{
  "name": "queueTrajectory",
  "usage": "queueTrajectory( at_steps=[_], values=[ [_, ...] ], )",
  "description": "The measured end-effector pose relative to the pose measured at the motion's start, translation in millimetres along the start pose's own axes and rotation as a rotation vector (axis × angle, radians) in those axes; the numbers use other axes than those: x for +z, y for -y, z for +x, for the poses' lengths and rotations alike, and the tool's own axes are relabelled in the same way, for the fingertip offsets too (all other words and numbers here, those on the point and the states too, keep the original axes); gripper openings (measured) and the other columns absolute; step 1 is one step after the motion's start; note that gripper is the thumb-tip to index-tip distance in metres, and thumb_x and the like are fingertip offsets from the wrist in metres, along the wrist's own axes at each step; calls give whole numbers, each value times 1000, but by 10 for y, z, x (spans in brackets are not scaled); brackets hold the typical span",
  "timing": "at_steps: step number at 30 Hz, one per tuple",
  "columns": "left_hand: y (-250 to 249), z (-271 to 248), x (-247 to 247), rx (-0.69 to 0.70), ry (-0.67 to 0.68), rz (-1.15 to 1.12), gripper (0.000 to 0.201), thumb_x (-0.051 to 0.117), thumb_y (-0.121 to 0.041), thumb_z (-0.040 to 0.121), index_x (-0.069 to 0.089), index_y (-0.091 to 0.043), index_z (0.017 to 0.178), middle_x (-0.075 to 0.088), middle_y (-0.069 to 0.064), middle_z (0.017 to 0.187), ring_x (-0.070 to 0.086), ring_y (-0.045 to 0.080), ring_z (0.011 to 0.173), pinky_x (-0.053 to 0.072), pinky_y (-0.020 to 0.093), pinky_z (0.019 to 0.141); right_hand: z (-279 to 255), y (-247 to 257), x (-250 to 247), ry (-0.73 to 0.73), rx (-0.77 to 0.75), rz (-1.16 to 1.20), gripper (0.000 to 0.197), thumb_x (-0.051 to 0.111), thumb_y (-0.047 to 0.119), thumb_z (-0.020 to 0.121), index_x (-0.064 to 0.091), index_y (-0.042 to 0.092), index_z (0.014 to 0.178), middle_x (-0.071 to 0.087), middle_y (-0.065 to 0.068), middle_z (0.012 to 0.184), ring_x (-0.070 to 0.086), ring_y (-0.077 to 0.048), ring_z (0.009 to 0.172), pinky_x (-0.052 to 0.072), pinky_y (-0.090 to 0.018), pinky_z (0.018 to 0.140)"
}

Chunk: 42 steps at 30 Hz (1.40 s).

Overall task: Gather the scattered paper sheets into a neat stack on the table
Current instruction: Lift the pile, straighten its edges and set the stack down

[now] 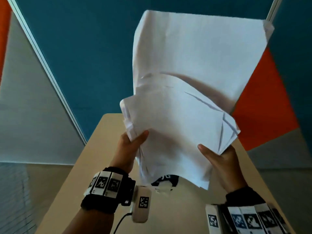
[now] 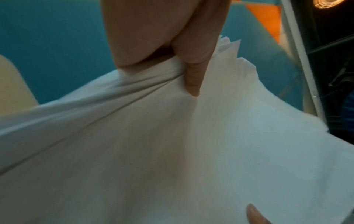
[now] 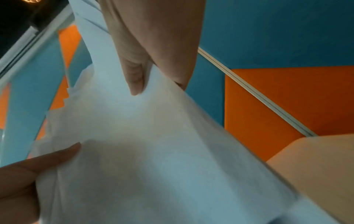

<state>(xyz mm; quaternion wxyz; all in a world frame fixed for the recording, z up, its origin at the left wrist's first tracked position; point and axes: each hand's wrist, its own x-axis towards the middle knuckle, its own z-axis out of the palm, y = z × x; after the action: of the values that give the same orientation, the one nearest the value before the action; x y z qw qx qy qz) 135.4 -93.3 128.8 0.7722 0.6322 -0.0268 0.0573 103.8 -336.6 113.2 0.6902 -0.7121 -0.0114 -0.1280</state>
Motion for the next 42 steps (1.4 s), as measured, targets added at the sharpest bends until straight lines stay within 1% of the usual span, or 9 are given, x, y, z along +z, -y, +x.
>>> queueTrajectory(
  at_steps=[6,10,14,17,19,24,30,36,42],
  values=[
    [239,-209,-8,-69,-23,114,15,66,-12,79,65,-21,91,71,0,90,65,25,93,56,31,79,-220,-171,-39,-36,20,-98,36,72,7,75,64,16,109,71,2,106,64,-14,105,48,-38,101],
    [142,-240,85,-24,-77,116,13,57,-7,87,63,-19,89,70,-3,82,68,17,81,57,28,73,-230,-58,-19,-50,-36,-117,31,70,6,78,63,36,82,71,32,80,62,13,86,48,-9,84],
    [-46,-219,37,88,-37,77,19,62,-7,83,64,-23,94,73,-10,81,69,1,75,58,16,67,-192,101,-77,-115,-163,-130,28,76,15,72,66,8,97,75,1,94,66,-19,100,48,-29,90],
    [88,-271,-83,21,-12,99,48,77,-25,63,63,-16,107,73,5,102,70,19,93,59,36,81,-289,66,-136,-82,-216,-150,51,81,33,63,64,17,108,72,19,102,64,-11,106,51,-28,91],
    [297,-396,-173,-85,-23,138,63,80,-31,53,62,-12,110,71,12,106,68,29,98,57,45,86,-424,-30,-105,-2,-151,-149,50,77,35,67,63,19,112,71,13,108,62,-10,110,51,-26,92],
    [410,-438,-103,-104,-79,152,18,71,-7,76,65,-22,85,74,-3,81,69,23,83,60,23,66,-467,-102,-42,-5,-151,-153,39,75,25,71,66,16,108,66,21,111,63,-7,107,48,-18,91],
    [103,-509,-74,81,-87,91,56,79,-29,57,60,-19,108,71,5,103,68,22,95,57,40,79,-566,171,-121,-60,-258,-76,27,80,26,67,68,28,92,72,10,100,66,-8,101,51,-23,88],
    [321,-577,-187,-35,-89,69,76,87,-24,52,52,-9,117,70,13,107,69,26,98,57,45,87,-611,-140,-122,58,-142,-164,69,74,70,43,68,27,97,71,30,95,64,10,94,49,-6,81],
    [322,-545,-203,-63,6,38,62,79,-29,54,62,-10,111,75,6,102,70,21,97,59,27,76,-569,-202,-175,133,-156,-146,51,84,11,62,62,22,107,71,26,98,62,9,97,47,-4,81]
  ],
)
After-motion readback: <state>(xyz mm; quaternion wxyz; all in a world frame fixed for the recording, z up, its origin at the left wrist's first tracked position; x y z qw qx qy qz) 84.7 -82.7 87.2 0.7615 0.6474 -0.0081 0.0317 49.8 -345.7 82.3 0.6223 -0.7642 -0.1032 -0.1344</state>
